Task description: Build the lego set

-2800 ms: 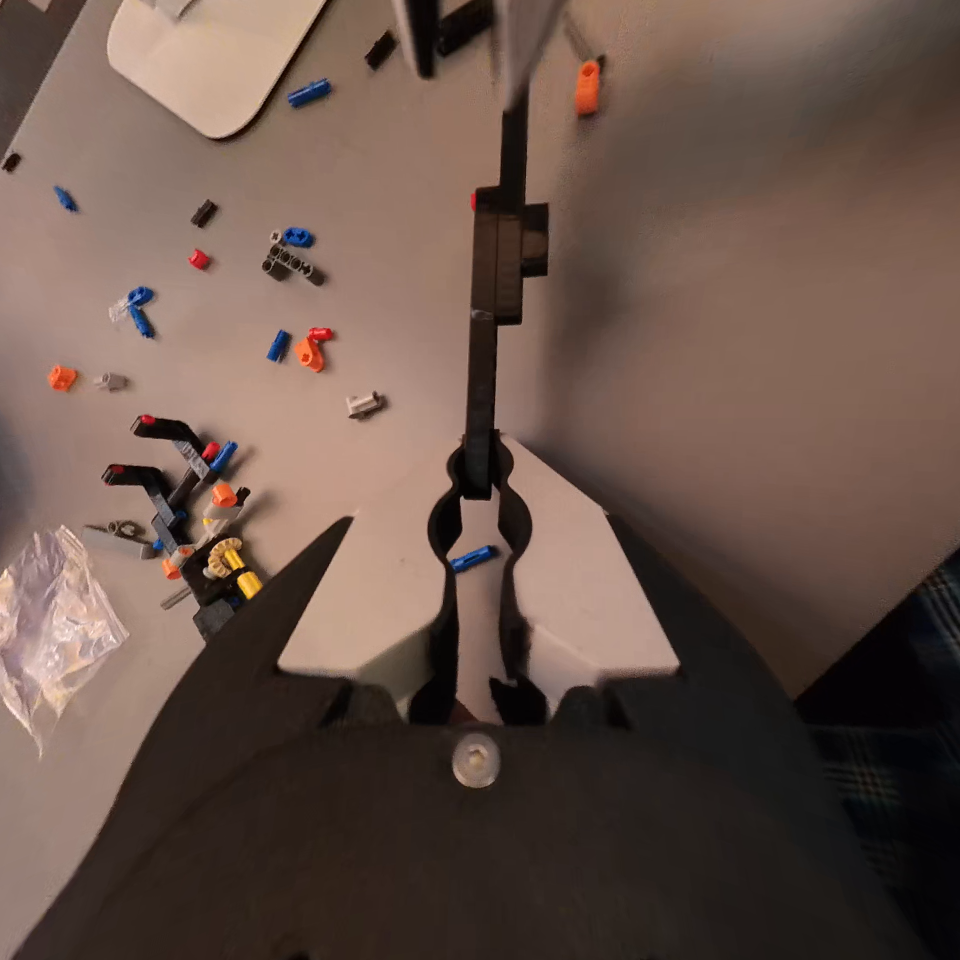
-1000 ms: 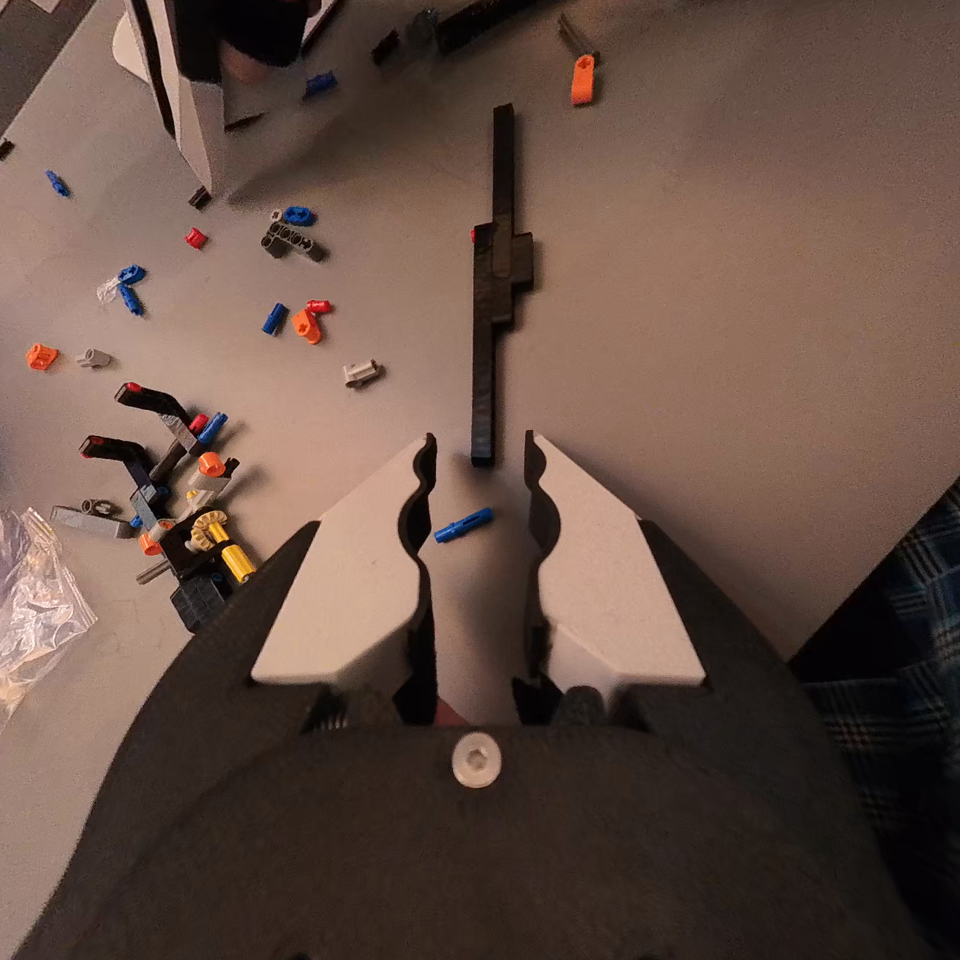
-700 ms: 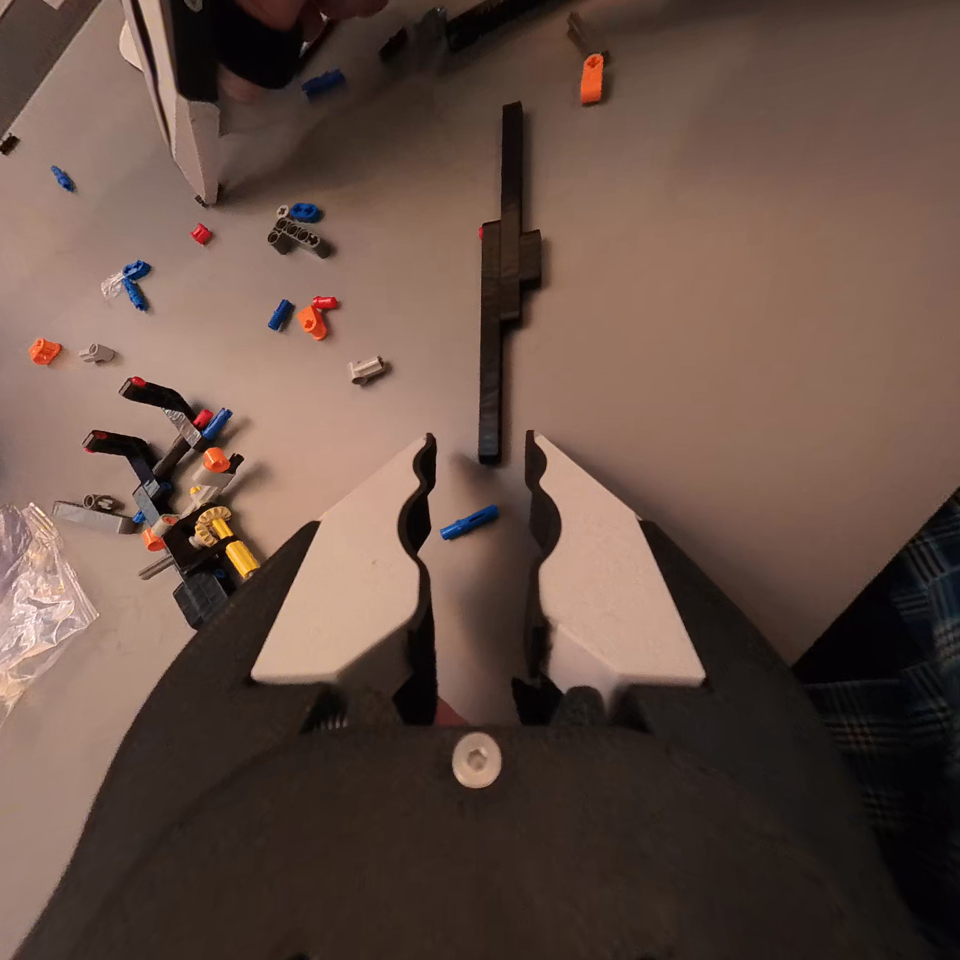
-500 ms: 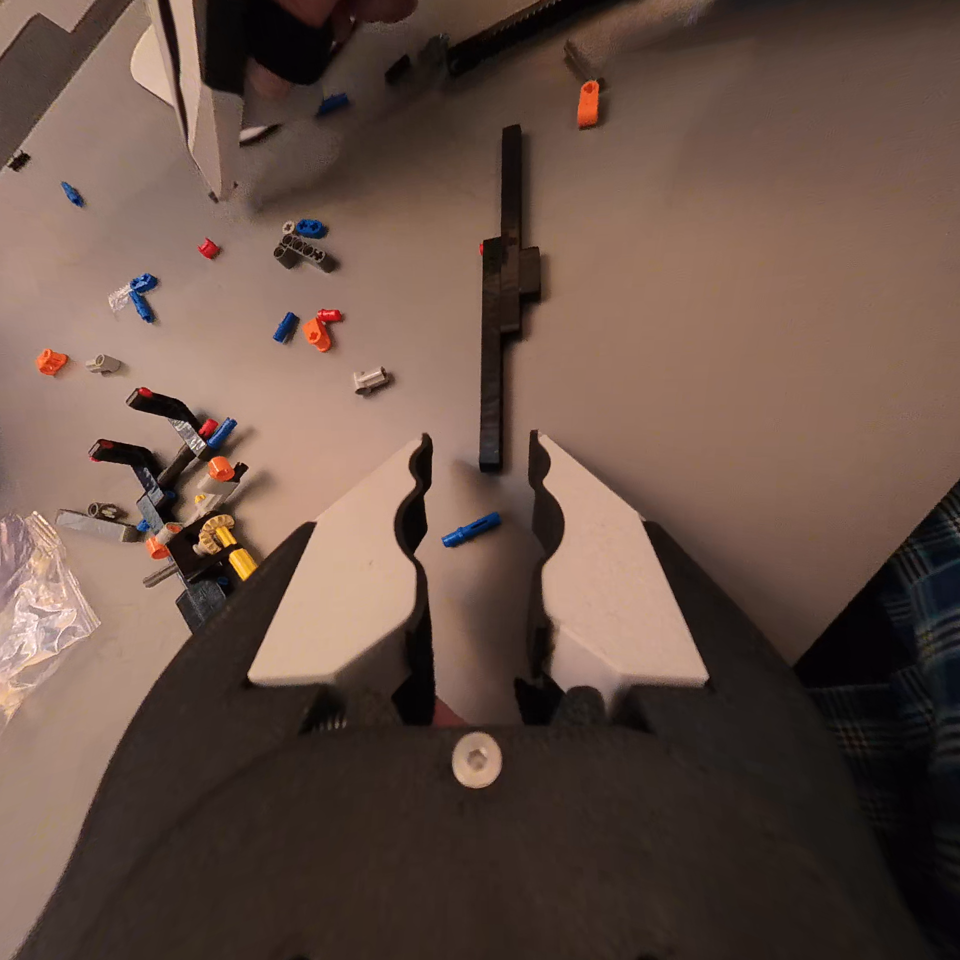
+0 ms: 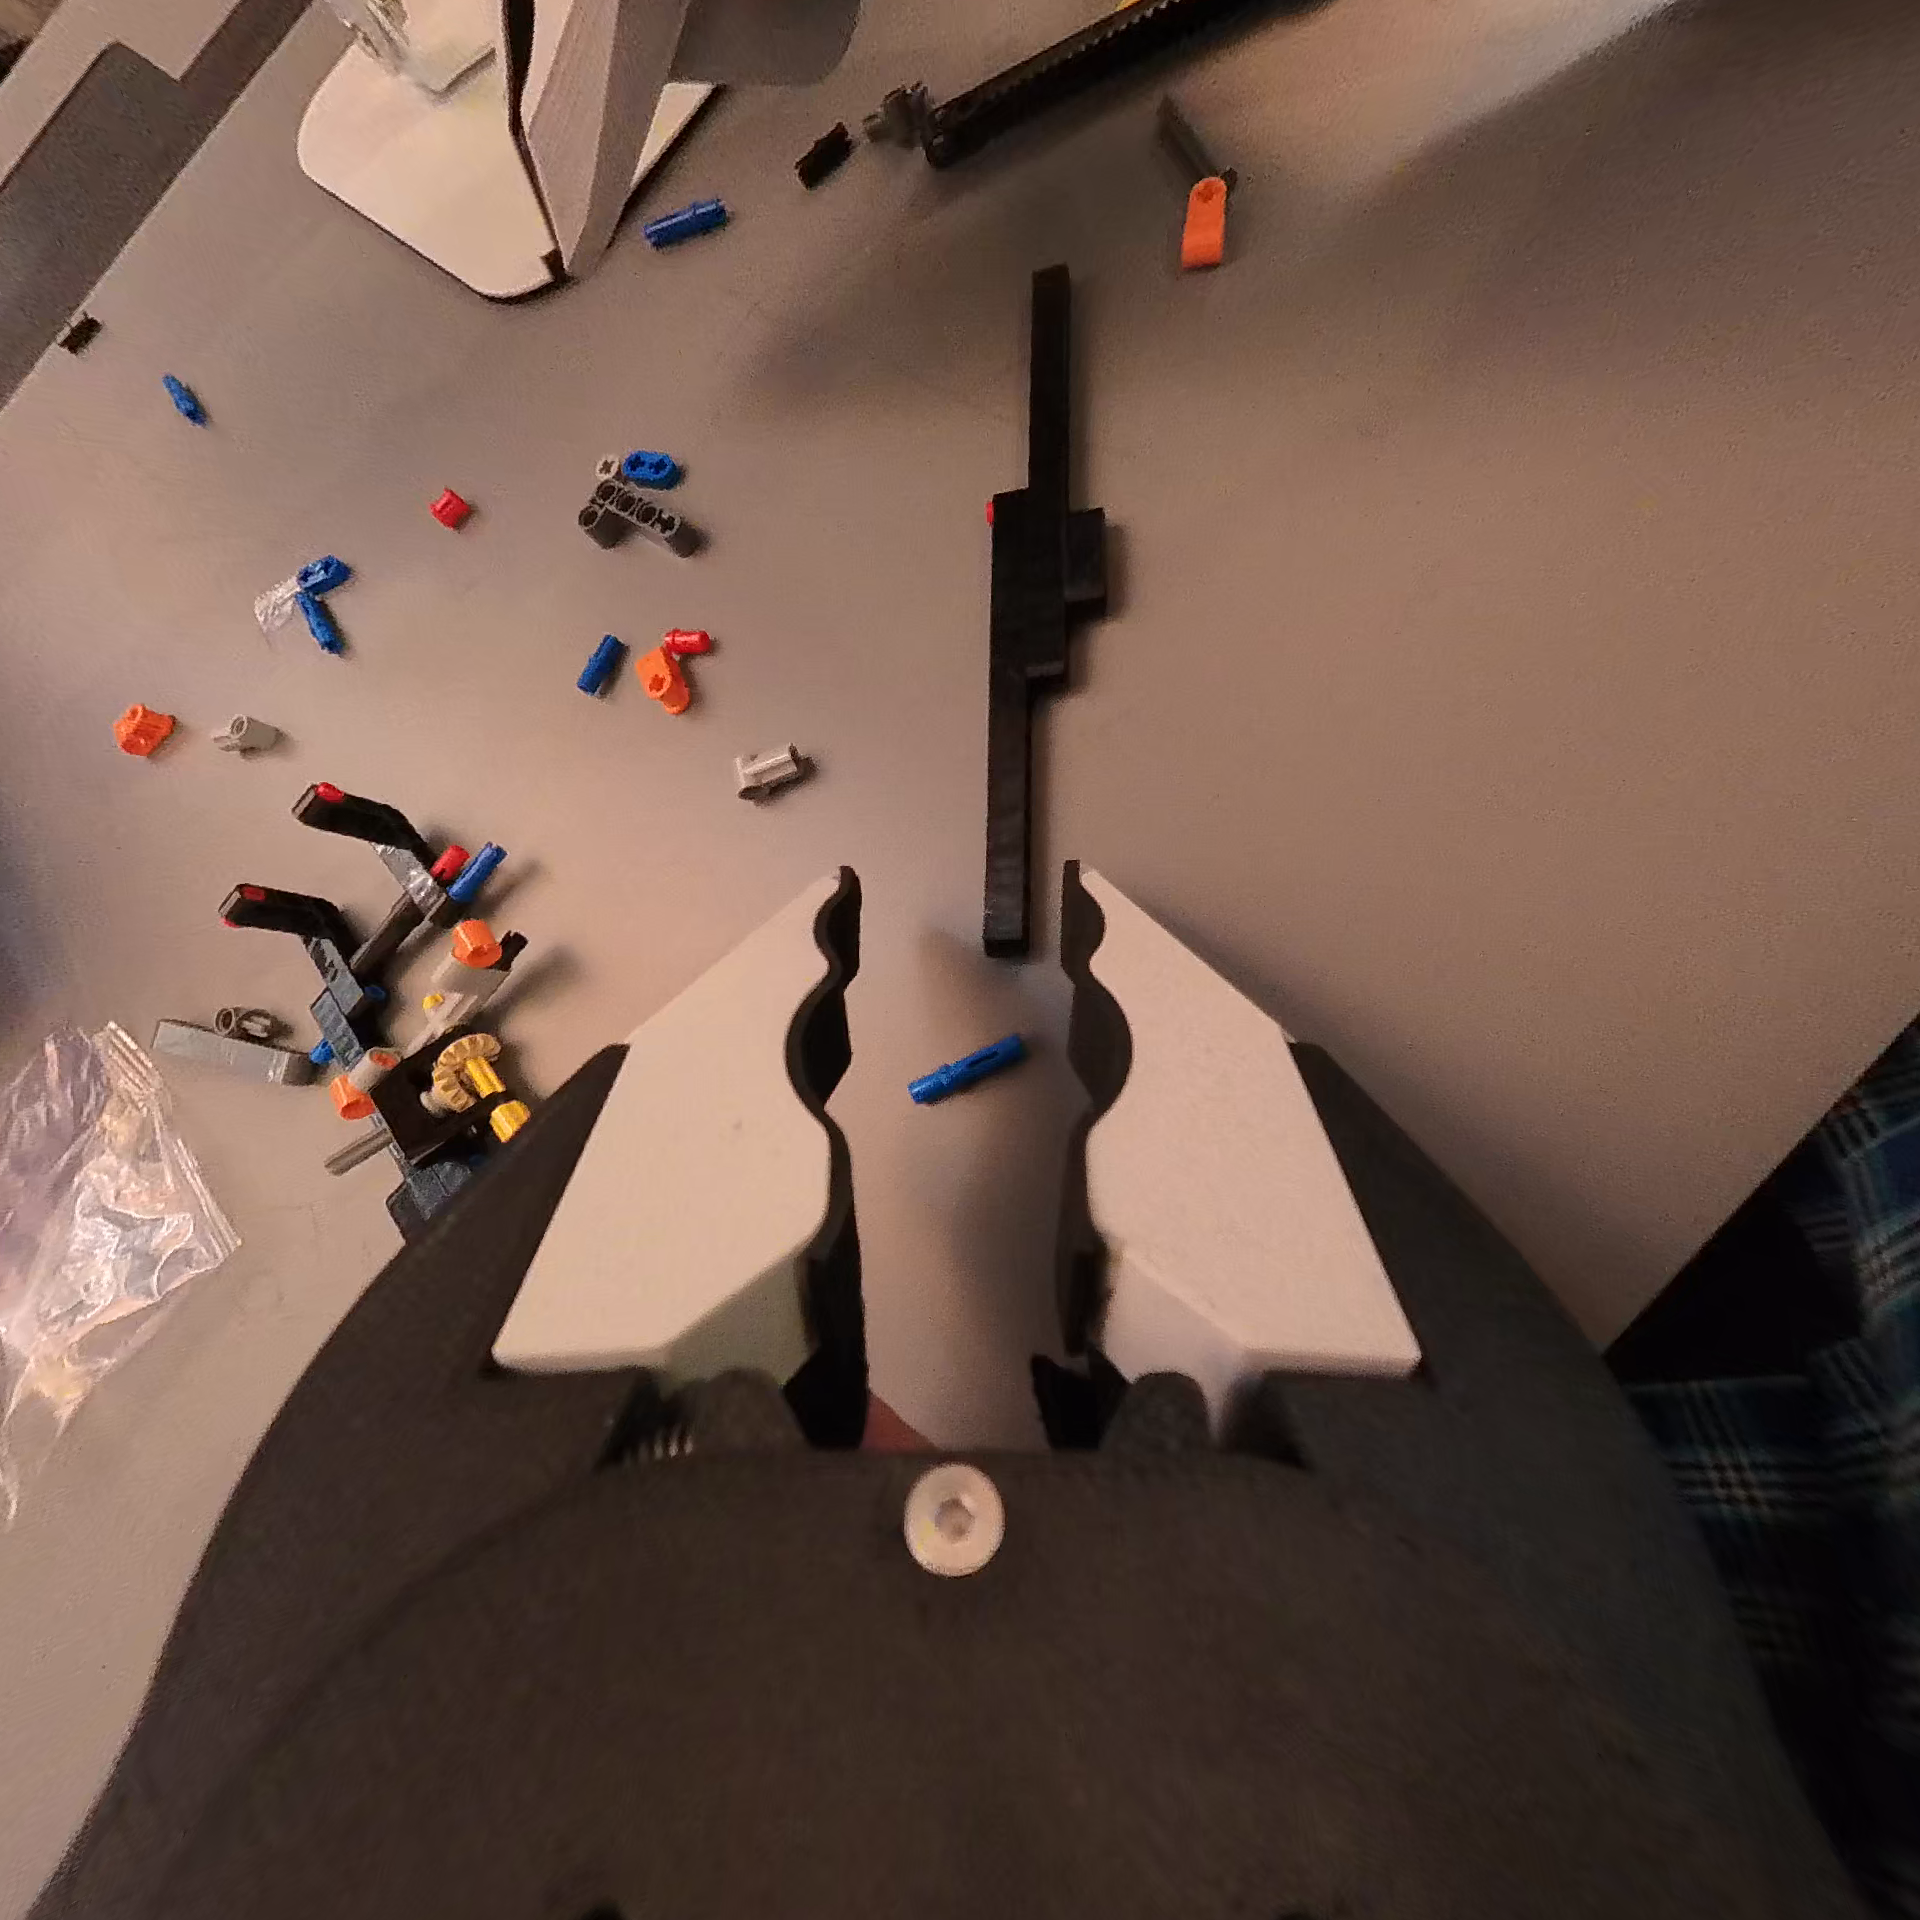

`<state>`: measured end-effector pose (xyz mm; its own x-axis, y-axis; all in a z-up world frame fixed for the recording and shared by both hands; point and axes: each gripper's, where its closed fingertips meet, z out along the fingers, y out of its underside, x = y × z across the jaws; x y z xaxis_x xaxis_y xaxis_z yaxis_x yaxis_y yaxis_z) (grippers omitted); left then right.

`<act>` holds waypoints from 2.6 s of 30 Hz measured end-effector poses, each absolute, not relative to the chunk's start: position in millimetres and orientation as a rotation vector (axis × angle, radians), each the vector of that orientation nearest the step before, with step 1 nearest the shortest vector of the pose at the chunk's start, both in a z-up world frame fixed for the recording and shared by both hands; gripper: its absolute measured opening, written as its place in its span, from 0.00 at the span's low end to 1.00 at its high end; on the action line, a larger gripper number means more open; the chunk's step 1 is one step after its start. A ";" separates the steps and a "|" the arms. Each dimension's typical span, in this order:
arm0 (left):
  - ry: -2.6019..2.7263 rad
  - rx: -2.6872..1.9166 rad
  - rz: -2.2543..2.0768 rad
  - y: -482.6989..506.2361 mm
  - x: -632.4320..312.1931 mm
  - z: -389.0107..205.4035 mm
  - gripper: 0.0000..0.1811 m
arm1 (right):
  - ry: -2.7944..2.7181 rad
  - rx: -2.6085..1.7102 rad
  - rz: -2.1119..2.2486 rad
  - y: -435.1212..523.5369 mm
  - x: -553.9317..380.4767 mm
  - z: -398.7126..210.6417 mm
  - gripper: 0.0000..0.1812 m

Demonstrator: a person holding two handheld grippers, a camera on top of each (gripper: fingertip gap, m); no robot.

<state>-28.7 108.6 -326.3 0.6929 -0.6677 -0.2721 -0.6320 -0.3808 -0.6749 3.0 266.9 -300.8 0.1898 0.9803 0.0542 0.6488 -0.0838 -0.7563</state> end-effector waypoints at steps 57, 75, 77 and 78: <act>1.198 -2.064 -0.094 87.9 -23.0 -332.7 0.10 | -1.608 -1.725 0.685 239.1 16.1 -299.3 0.01; 1.167 -2.091 -0.196 91.6 -8.9 -325.6 0.20 | -1.599 -1.722 0.704 238.7 16.3 -296.1 0.01; 1.161 -2.087 -0.217 93.0 -5.5 -322.7 0.20 | -1.599 -1.723 0.705 238.8 16.4 -296.4 0.01; 1.169 -2.087 -0.216 93.6 -4.6 -323.1 0.20 | -1.599 -1.723 0.705 238.8 16.3 -296.4 0.01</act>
<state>-4.6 93.6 -323.1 0.5744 -0.7957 -0.1921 -0.6744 -0.3270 -0.6620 16.3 238.8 -296.4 0.1014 0.9933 0.0559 0.6289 -0.0205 -0.7772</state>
